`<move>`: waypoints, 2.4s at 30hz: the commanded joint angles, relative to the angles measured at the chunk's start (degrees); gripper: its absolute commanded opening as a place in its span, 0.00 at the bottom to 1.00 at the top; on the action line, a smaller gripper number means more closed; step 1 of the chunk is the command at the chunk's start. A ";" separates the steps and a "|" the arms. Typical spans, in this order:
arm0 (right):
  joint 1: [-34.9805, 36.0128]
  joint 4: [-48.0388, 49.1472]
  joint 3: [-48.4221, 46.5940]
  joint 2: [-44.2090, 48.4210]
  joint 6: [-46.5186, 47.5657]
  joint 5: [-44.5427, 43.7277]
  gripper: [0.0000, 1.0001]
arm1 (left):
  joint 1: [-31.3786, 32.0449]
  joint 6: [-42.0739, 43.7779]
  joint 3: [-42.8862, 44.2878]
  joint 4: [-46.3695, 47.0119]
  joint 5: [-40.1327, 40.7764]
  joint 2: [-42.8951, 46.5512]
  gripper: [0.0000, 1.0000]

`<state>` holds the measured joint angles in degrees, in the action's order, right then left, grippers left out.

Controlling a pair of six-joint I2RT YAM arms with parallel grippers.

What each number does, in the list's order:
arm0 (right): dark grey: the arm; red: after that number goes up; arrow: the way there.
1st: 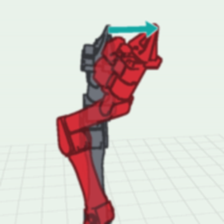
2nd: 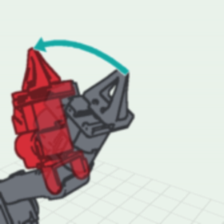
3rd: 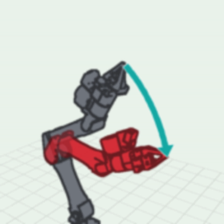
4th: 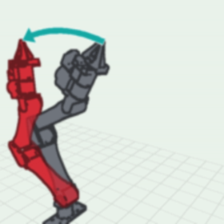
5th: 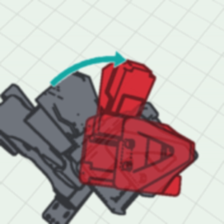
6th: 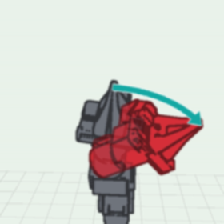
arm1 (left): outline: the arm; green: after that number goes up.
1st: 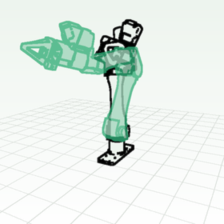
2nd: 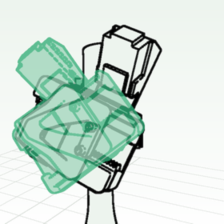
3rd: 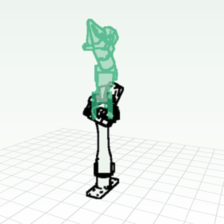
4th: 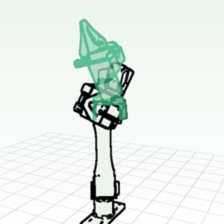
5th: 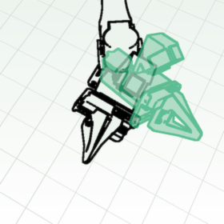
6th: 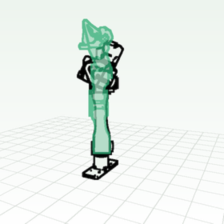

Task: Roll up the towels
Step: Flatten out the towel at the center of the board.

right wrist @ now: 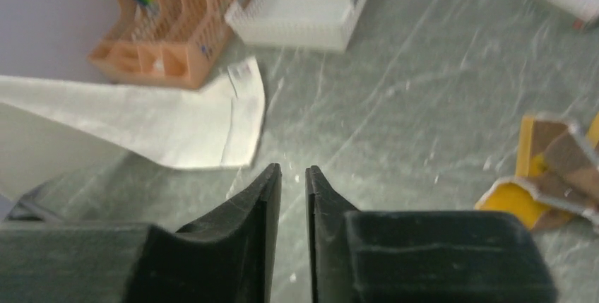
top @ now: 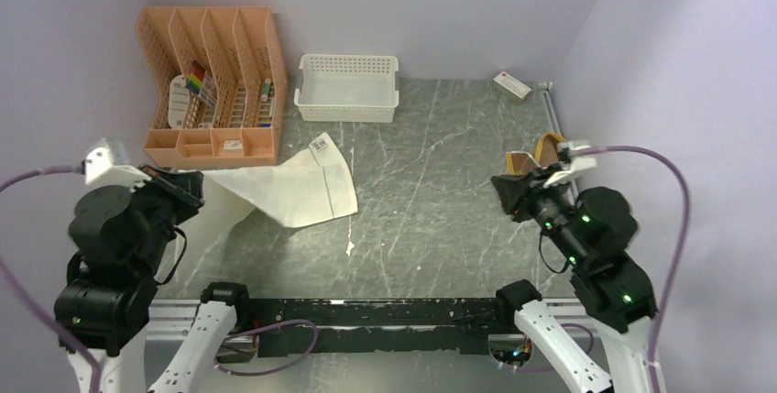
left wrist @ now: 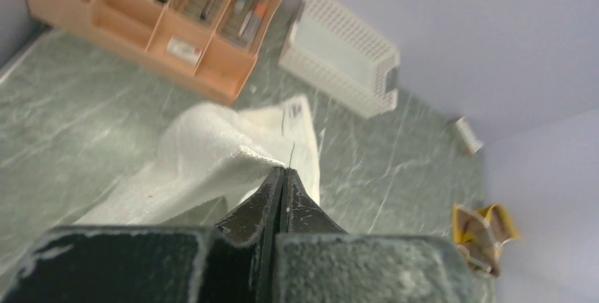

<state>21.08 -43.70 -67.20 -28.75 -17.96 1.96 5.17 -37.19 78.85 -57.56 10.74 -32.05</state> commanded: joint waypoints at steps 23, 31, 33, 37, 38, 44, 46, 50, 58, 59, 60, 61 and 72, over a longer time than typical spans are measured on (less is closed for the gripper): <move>46.93 24.25 8.29 -55.82 13.66 -32.09 0.95 | -0.60 8.53 -9.85 -0.74 -0.84 -3.33 0.07; 46.87 58.45 23.94 -57.94 37.02 -11.23 0.96 | -0.59 11.01 -12.76 1.78 -2.78 -4.16 0.07; 44.45 58.58 22.73 -59.21 38.14 -9.78 0.96 | -0.60 11.74 -12.73 2.16 -3.04 -4.44 0.07; 39.85 56.26 18.73 -64.27 41.81 -2.25 0.89 | -0.60 12.99 -12.63 2.78 -3.21 -5.02 0.07; 39.03 56.39 18.46 -65.04 43.34 0.04 0.85 | -0.60 13.20 -12.52 2.80 -3.12 -5.10 0.07; 32.60 50.71 12.99 -71.76 45.10 7.36 0.77 | -0.60 14.38 -11.05 2.05 -1.92 -4.94 0.07; 31.57 49.12 11.81 -73.59 45.83 9.63 0.76 | -0.53 14.59 -10.99 1.81 -1.74 -4.69 0.07; 30.43 46.02 10.17 -76.70 46.30 13.57 0.70 | -0.60 14.82 -11.08 1.66 -1.36 -4.42 0.07; 30.36 44.88 9.45 -79.20 46.43 11.67 0.62 | -0.53 15.65 -10.47 1.91 -0.90 -4.98 0.07; 30.37 44.81 9.43 -79.54 46.48 10.65 0.59 | -0.58 15.66 -10.53 2.07 -0.86 -5.11 0.07; 30.34 44.42 9.11 -80.19 46.51 9.78 0.52 | -0.60 15.72 -10.61 2.16 -0.82 -5.20 0.07; 30.41 43.56 8.52 -80.93 46.56 8.49 0.44 | -0.59 15.79 -10.64 2.25 -0.69 -5.33 0.07; 25.03 48.23 14.61 -76.63 41.99 6.26 0.00 | -0.56 16.19 -9.30 2.77 1.72 -6.64 0.07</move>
<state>50.22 7.14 -57.43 -107.70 26.96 9.47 5.10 -21.89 67.13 -56.82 10.66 -38.22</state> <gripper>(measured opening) 0.017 0.074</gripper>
